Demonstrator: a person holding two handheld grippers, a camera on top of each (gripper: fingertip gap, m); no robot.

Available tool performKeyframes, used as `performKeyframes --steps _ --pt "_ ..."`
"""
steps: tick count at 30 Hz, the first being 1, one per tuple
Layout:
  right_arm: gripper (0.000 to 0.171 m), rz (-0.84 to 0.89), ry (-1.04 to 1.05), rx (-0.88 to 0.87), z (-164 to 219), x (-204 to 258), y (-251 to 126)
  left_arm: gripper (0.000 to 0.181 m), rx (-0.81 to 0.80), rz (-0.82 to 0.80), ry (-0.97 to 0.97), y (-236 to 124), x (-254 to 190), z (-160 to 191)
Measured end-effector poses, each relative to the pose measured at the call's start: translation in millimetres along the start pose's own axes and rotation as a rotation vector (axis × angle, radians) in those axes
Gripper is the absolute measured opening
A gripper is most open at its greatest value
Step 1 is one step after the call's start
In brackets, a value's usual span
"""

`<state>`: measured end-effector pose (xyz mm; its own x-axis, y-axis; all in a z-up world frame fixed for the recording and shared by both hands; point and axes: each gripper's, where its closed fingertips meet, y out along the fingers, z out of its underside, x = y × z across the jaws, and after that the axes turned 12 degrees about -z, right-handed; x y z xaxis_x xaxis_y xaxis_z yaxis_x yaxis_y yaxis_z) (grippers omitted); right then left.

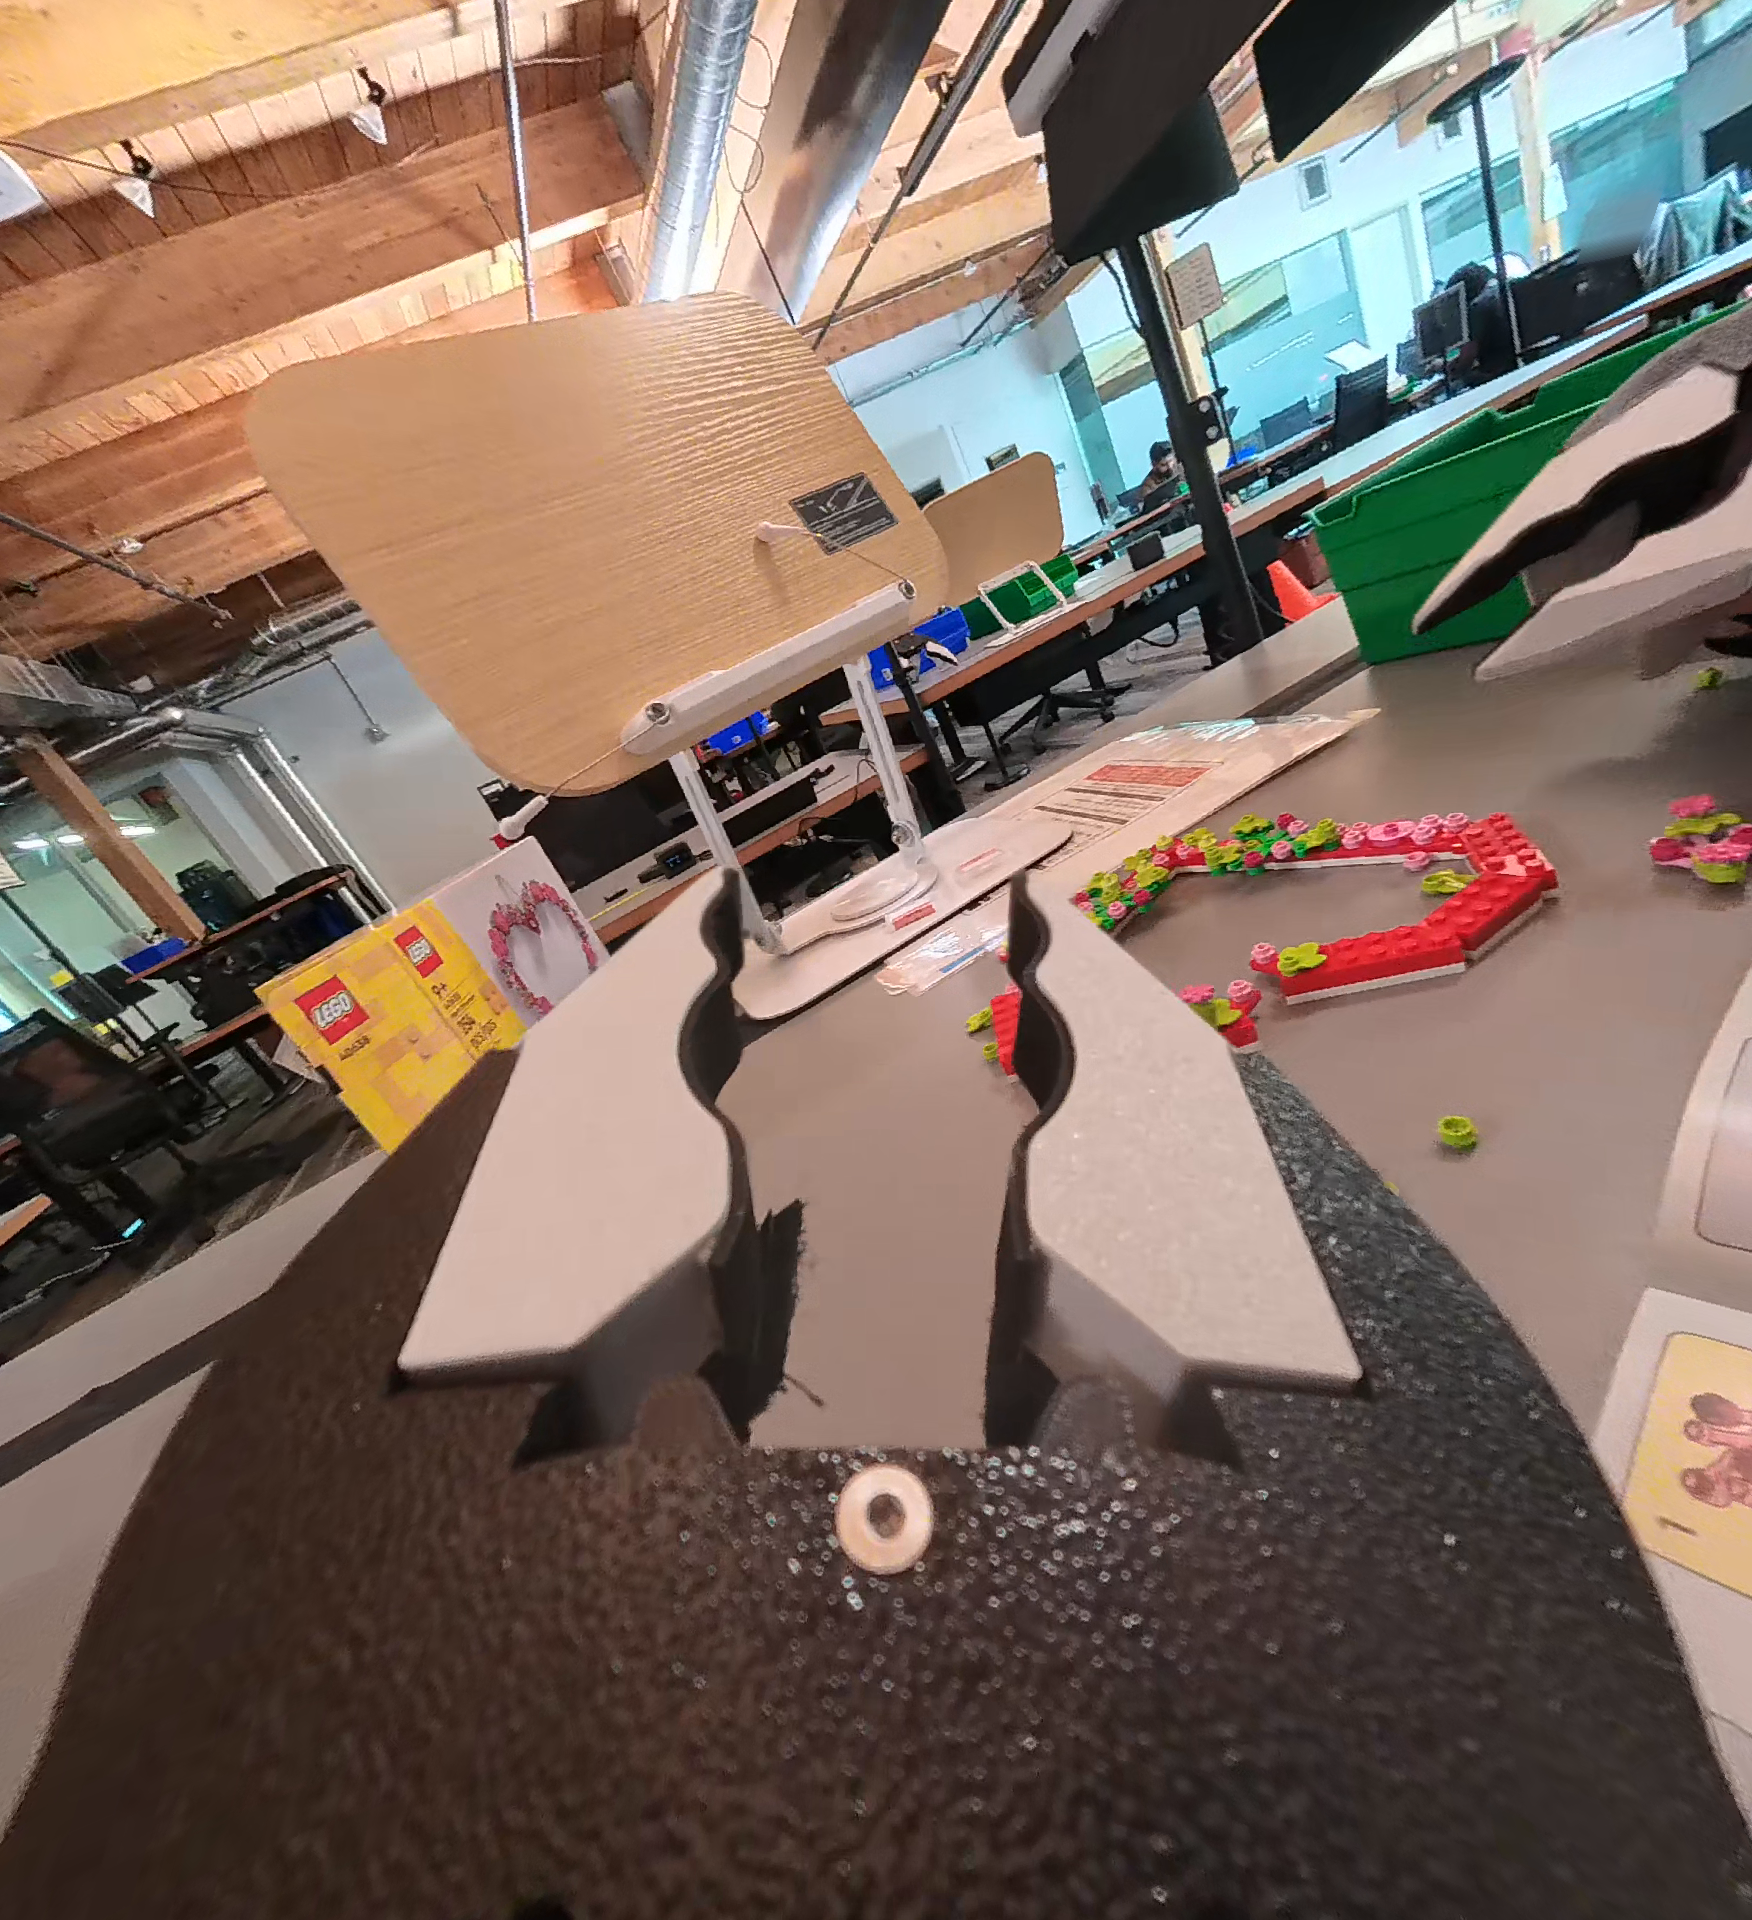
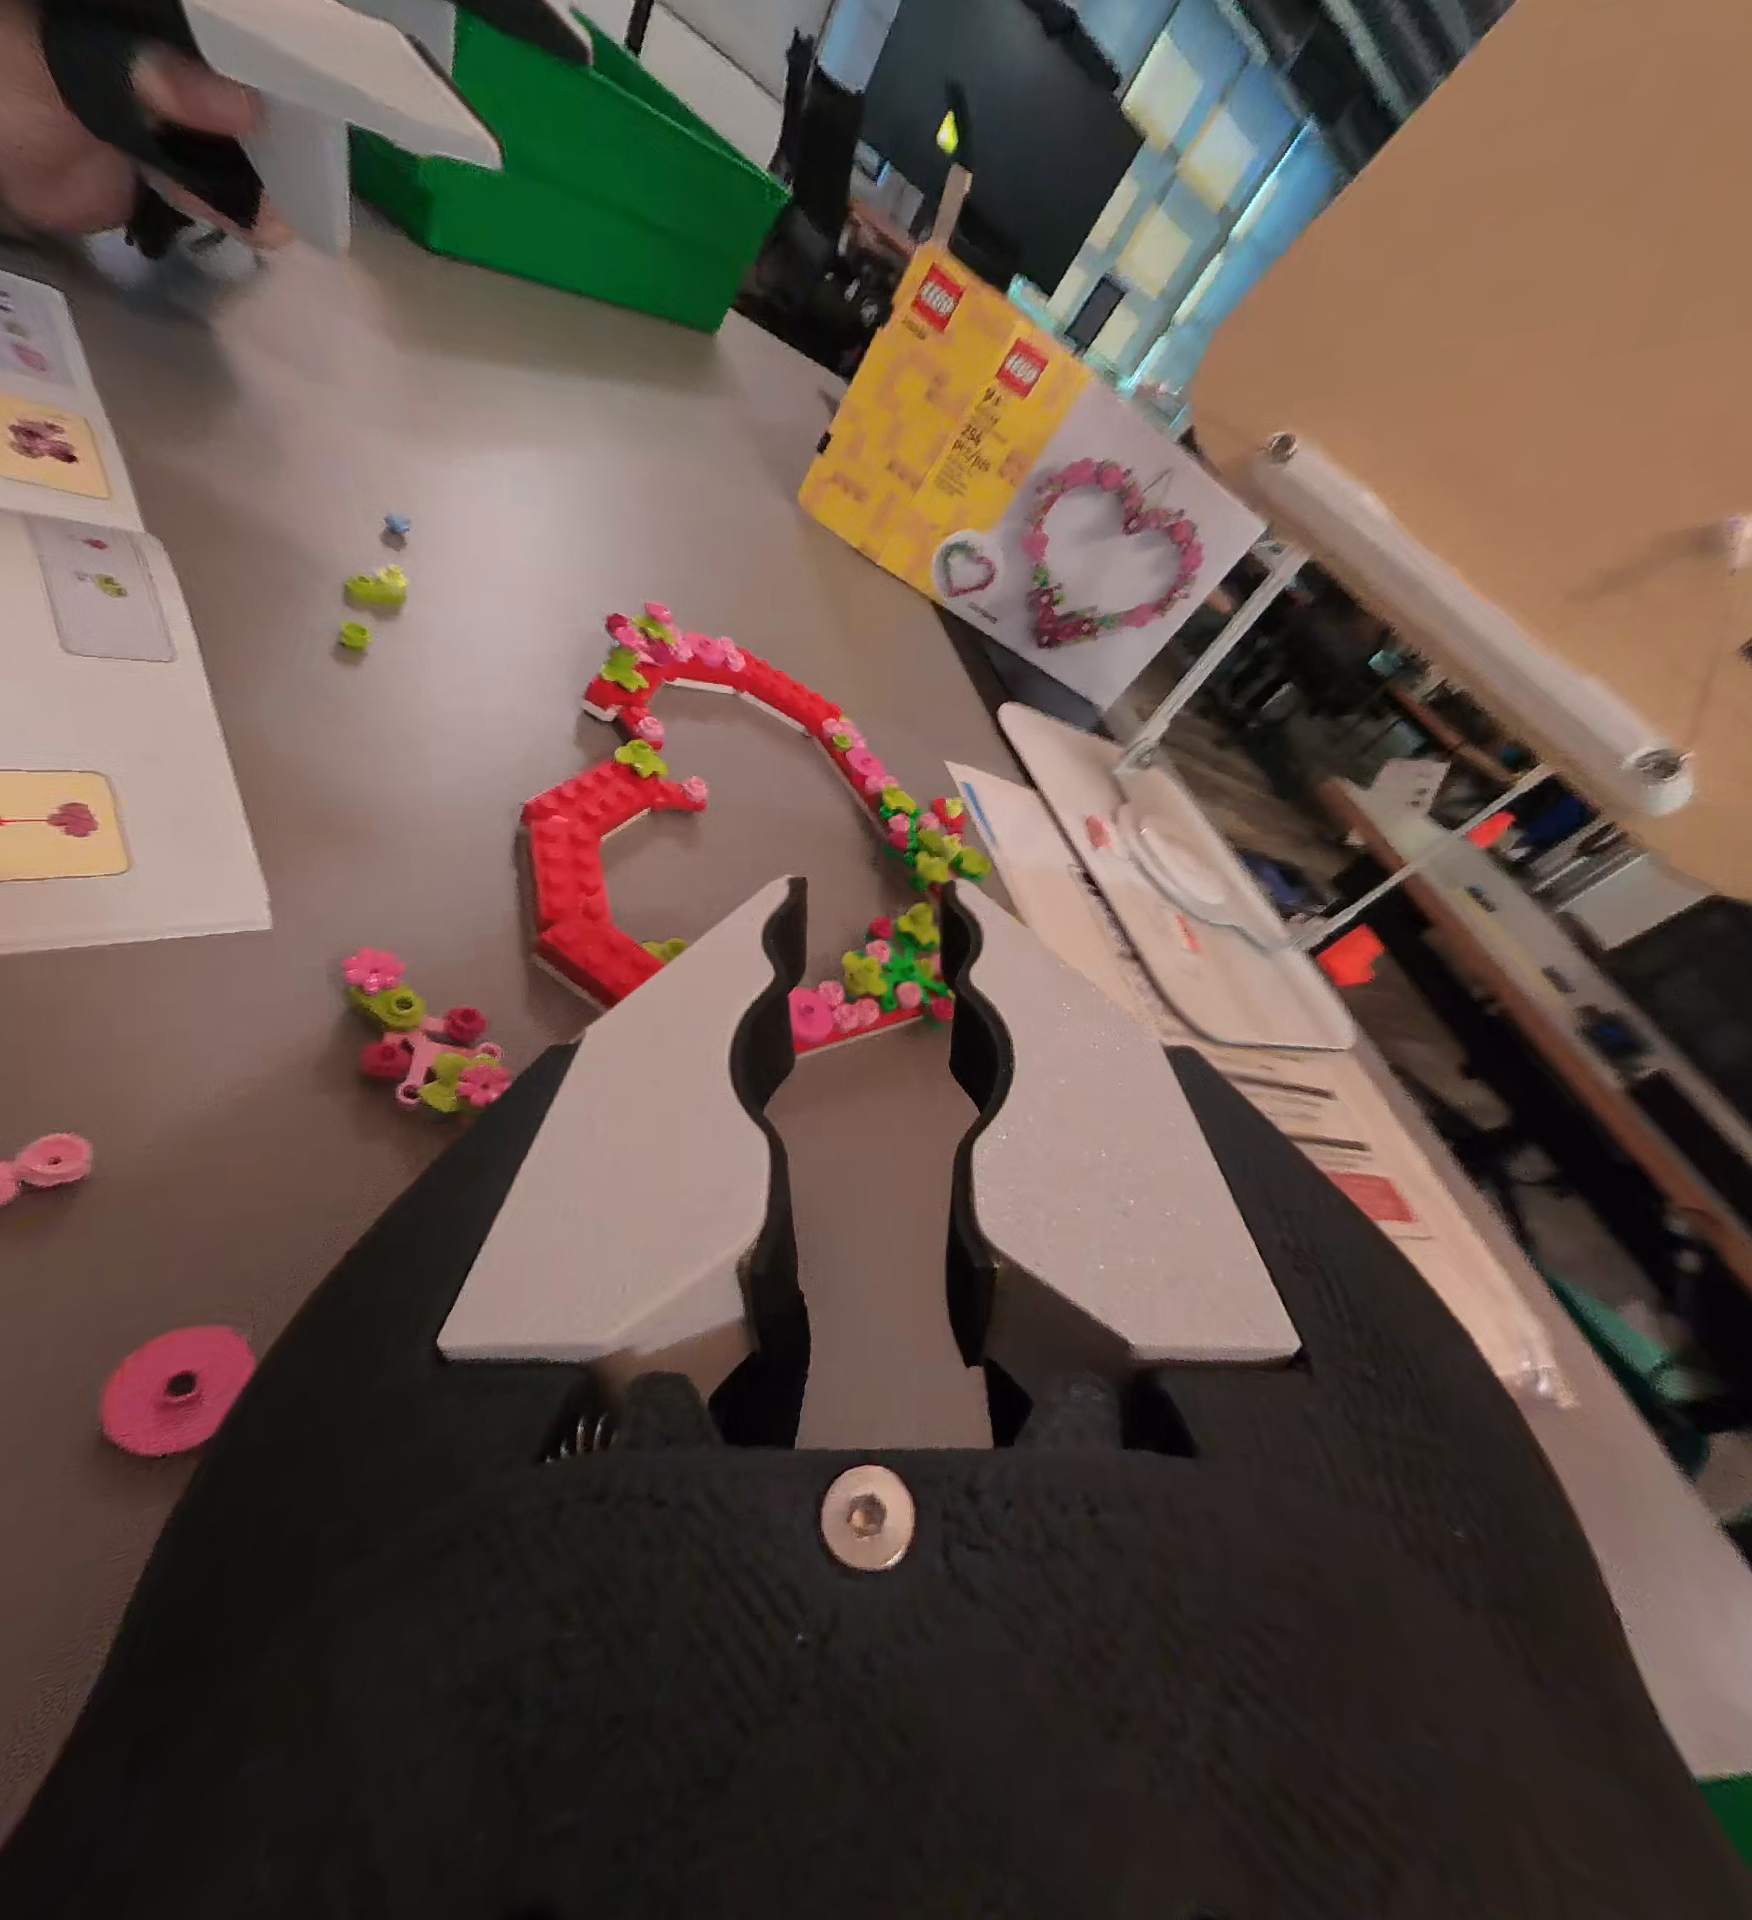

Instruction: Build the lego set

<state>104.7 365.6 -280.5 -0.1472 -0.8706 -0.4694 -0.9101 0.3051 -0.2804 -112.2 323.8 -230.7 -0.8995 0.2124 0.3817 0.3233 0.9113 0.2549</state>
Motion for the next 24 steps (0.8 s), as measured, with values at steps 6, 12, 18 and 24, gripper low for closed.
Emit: performKeyframes --steps 6,12,18,24 --pt "0.022 0.029 -0.013 -0.055 -7 -2 -2 0.047 -0.014 -0.058 -0.02 -1 14 -1" --pt "0.02 0.098 0.035 -0.095 -6 -19 -12 0.047 -0.022 -0.084 -0.043 -2 21 -2" --pt "0.02 0.142 0.058 -0.106 -3 -29 -18 0.047 -0.035 -0.102 -0.07 -4 28 -5" --pt "0.02 0.22 0.064 -0.107 -2 -39 -26 0.046 -0.048 -0.128 -0.095 -6 38 -6"
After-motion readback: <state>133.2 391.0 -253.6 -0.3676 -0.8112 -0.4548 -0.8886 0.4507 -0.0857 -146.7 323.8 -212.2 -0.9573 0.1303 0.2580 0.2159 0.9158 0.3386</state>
